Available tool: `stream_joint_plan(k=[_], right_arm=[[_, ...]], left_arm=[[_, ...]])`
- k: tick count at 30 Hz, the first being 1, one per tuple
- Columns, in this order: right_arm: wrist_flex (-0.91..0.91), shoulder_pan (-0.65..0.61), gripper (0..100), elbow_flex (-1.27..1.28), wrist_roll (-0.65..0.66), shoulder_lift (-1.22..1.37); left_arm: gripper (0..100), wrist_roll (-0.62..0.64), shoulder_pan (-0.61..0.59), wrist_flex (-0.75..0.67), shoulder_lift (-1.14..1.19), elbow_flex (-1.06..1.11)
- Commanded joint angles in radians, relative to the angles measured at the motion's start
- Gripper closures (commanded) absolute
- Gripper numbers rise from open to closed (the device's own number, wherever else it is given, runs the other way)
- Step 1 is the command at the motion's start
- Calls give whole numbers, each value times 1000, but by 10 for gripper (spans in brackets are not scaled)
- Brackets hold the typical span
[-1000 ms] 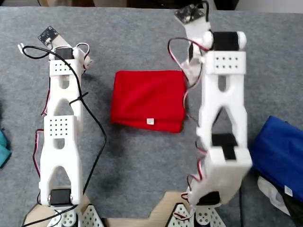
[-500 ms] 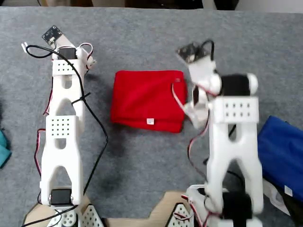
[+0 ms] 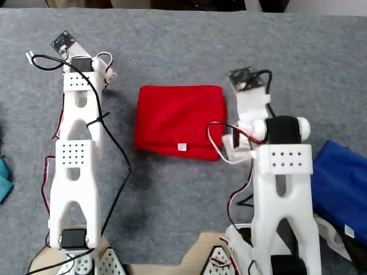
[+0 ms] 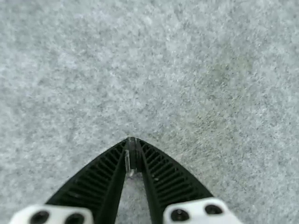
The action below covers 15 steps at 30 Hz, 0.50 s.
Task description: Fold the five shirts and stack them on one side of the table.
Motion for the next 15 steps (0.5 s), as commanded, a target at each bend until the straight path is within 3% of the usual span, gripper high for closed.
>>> stream_joint_plan(k=[1, 9, 15], right_arm=[[-107, -56, 745, 7, -247, 25], [-330, -176, 743, 10, -706, 157], [-364, -262, 741, 4, -821, 315]], left_arm=[[981, -8, 6, -6, -13, -49], [981, -8, 8, -6, -13, -49], [981, -9, 2, -6, -15, -49]])
